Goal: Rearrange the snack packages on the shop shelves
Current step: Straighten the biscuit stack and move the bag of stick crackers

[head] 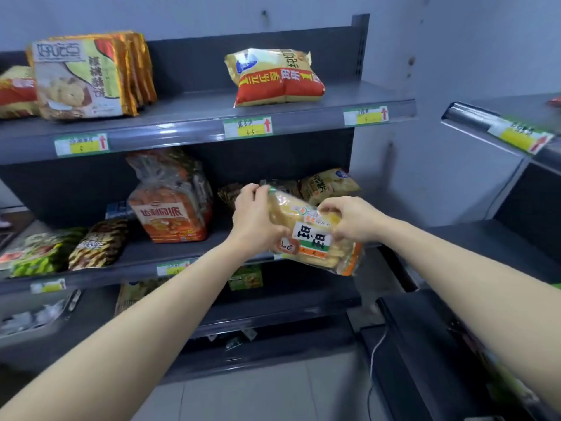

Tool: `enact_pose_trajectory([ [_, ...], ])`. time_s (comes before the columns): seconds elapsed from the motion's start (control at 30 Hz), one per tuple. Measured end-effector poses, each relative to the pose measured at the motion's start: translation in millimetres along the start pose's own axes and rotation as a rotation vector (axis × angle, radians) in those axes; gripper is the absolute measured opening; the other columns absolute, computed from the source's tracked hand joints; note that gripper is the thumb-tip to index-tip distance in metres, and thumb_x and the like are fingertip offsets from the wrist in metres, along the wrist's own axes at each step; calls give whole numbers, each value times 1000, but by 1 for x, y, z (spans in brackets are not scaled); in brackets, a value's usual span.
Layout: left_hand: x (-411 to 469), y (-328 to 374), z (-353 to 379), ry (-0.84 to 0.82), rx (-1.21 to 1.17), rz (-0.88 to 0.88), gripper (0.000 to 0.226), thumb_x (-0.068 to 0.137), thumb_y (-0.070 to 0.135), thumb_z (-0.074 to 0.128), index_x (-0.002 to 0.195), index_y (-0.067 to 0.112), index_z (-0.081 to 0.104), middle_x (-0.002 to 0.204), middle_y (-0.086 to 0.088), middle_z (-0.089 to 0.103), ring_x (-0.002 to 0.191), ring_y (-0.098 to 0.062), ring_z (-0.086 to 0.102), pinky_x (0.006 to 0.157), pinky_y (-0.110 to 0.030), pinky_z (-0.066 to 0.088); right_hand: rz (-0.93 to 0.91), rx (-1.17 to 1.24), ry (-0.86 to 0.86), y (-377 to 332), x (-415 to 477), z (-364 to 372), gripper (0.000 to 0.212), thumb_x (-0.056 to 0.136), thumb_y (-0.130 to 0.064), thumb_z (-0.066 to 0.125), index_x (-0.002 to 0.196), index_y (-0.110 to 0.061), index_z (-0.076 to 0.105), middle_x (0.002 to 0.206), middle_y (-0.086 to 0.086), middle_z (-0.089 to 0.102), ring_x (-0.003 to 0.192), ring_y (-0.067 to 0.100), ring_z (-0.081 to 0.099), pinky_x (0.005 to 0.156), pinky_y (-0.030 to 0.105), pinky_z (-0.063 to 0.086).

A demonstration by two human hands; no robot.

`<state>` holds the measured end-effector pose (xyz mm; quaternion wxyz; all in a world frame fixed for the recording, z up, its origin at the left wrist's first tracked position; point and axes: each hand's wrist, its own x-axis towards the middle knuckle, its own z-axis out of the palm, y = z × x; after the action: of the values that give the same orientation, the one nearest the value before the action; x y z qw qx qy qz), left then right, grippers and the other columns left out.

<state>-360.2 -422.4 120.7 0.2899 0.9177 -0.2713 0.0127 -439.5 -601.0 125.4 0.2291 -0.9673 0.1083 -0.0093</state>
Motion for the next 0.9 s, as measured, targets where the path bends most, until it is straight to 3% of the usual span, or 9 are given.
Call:
enact_pose_trajectory([
  [0.17,12,6,23,-164,509,201,66,81,31,65,140,19,37,154,-7,18,145,-35,-4,115,-51,-7,-109,-223,-88,-10,12,9,46,87,-21,58,131,-32,49,130,-5,55,122,26,47,106,40,28],
  [0.2,16,4,27,-219,522,209,64,81,31,66,139,19,40,152,-7,24,145,-35,3,116,-52,-4,-137,-270,-86,-10,15,10,45,89,-19,55,131,-33,49,130,-6,54,123,26,46,108,40,24],
  [0.27,21,3,33,-355,379,179,61,79,24,68,135,17,45,138,-6,45,133,-30,37,112,-43,25,-175,-335,-96,-9,22,14,48,88,-11,52,131,-32,50,130,-4,54,123,25,45,114,42,14],
  [0.33,30,-1,40,-423,191,101,51,79,17,69,126,13,52,119,-4,59,107,-24,56,85,-31,44,-197,-407,-70,-3,33,20,55,85,-4,50,133,-32,48,132,-2,52,128,24,41,117,46,5],
  [0.4,43,-10,45,-396,93,57,24,78,15,71,98,13,60,92,1,61,85,-21,56,65,-26,41,-197,-423,41,6,47,25,60,85,-5,51,139,-30,42,142,-1,43,138,25,26,116,48,1],
  [0.47,63,-24,49,-354,-70,-47,16,77,13,72,78,17,57,77,5,60,76,-18,59,60,-26,45,-135,-329,150,18,64,23,68,86,-13,57,147,-26,29,153,0,26,144,25,12,117,48,4],
  [0.6,117,-48,61,-303,-581,-395,11,82,8,70,88,11,61,86,-7,70,75,-21,68,70,-35,57,73,31,235,48,105,24,85,85,-24,67,151,-15,14,158,9,13,146,30,7,117,49,18],
  [0.77,176,-72,85,-348,-725,-503,11,85,11,67,91,6,60,94,-13,68,86,-28,64,78,-41,53,257,440,34,75,163,46,69,88,-39,63,144,-13,33,142,3,47,130,23,43,105,34,37],
  [0.9,207,-83,104,-447,-845,-550,17,89,10,61,105,4,60,89,-7,66,86,-22,62,79,-39,52,471,800,-172,79,207,64,55,86,-45,63,128,-12,50,116,3,66,106,20,61,90,37,51],
])
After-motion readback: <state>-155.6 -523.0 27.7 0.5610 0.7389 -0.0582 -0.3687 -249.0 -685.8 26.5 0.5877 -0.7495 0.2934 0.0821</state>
